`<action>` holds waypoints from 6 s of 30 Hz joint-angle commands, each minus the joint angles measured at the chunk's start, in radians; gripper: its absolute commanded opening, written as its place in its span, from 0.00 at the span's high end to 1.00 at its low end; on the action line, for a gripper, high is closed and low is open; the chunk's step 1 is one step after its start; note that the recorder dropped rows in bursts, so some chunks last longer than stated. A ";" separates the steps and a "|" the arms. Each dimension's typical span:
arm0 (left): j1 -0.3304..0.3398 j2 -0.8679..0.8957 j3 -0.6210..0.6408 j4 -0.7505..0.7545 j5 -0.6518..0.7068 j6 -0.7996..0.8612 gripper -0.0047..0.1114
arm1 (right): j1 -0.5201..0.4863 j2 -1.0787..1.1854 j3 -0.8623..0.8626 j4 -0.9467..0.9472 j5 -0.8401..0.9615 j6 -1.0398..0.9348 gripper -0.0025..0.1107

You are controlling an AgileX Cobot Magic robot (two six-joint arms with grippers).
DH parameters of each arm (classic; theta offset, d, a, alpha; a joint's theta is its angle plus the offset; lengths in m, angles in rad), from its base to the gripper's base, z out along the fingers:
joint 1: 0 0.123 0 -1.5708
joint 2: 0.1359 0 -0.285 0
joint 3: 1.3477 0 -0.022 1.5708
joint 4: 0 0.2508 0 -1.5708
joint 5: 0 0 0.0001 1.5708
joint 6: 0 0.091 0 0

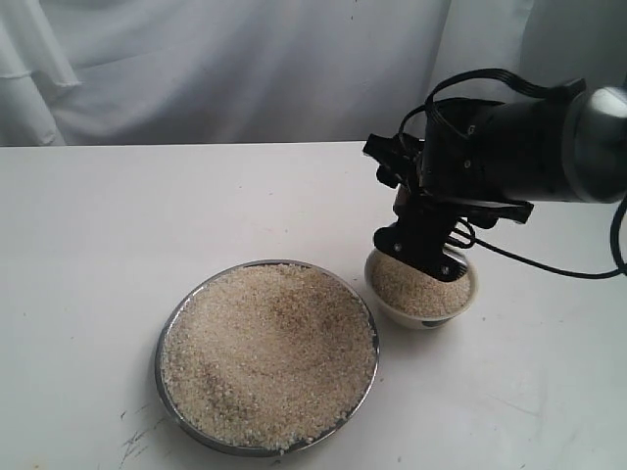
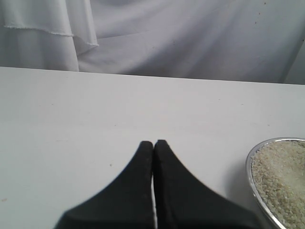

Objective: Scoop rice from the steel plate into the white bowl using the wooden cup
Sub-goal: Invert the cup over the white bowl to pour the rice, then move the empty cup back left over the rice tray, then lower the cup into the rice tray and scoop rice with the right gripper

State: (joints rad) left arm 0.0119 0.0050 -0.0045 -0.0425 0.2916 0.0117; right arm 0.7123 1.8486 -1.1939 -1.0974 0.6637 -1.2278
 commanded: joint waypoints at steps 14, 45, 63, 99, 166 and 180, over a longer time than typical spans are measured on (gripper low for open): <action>-0.002 -0.005 0.005 -0.001 -0.006 -0.003 0.96 | 0.055 -0.013 0.005 -0.134 0.097 -0.005 0.98; -0.002 -0.005 0.005 -0.001 -0.006 -0.003 0.96 | 0.095 0.099 -0.116 0.345 -0.320 0.017 0.98; -0.002 -0.005 0.005 -0.001 -0.006 -0.003 0.96 | 0.166 0.244 -0.179 0.191 -0.606 -0.020 0.98; -0.002 -0.005 0.005 -0.001 -0.006 -0.003 0.96 | 0.238 0.318 -0.113 0.226 -0.474 -0.217 0.98; -0.002 -0.005 0.005 -0.001 -0.006 -0.003 0.96 | 0.149 0.273 -0.209 1.343 0.102 -0.887 0.98; -0.002 -0.005 0.005 -0.001 -0.006 -0.003 0.96 | 0.102 0.239 -0.300 1.402 0.204 -0.887 0.98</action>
State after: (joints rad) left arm 0.0119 0.0050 -0.0045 -0.0425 0.2916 0.0117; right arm 0.8287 2.1160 -1.4838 0.2888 0.8521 -2.1123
